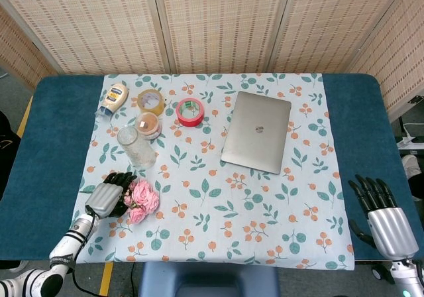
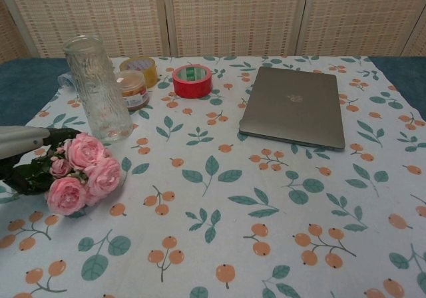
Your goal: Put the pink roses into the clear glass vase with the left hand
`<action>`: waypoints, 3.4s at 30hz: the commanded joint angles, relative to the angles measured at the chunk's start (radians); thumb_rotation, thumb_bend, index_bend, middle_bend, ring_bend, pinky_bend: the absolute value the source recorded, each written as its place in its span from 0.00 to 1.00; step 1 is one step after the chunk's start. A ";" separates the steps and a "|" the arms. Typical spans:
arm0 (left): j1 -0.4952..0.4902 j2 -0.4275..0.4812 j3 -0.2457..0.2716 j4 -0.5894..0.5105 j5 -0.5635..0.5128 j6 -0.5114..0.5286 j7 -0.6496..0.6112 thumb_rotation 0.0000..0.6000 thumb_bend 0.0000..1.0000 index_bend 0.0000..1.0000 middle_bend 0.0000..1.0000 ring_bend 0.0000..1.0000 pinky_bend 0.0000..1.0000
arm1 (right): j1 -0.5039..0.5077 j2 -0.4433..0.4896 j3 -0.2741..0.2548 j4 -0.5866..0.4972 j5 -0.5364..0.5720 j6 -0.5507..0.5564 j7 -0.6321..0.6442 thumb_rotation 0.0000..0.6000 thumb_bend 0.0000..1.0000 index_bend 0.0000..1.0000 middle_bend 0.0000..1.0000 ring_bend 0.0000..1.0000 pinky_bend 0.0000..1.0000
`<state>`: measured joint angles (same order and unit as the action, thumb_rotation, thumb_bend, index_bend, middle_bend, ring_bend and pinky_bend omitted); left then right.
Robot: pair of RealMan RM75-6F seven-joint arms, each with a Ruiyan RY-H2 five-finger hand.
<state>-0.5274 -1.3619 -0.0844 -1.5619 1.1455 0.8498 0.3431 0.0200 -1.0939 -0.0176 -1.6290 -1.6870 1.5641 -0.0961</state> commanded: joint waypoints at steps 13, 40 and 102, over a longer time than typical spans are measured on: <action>0.018 -0.150 0.004 0.149 0.061 0.153 -0.096 1.00 0.51 0.55 0.53 0.46 0.11 | 0.001 0.011 -0.003 -0.013 0.013 -0.015 0.002 1.00 0.24 0.00 0.00 0.00 0.00; -0.009 -0.014 -0.472 0.119 0.141 0.590 -1.413 1.00 0.55 0.64 0.64 0.53 0.16 | 0.010 0.010 -0.009 -0.029 0.032 -0.056 -0.031 1.00 0.24 0.00 0.00 0.00 0.00; -0.133 -0.253 -0.161 0.458 0.271 0.442 -1.245 1.00 0.43 0.00 0.00 0.00 0.06 | -0.011 0.032 0.003 -0.032 0.039 -0.012 0.012 1.00 0.24 0.00 0.00 0.00 0.00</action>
<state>-0.6810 -1.6479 -0.2637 -1.0581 1.4022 1.2869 -0.9324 0.0093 -1.0622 -0.0141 -1.6608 -1.6472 1.5519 -0.0850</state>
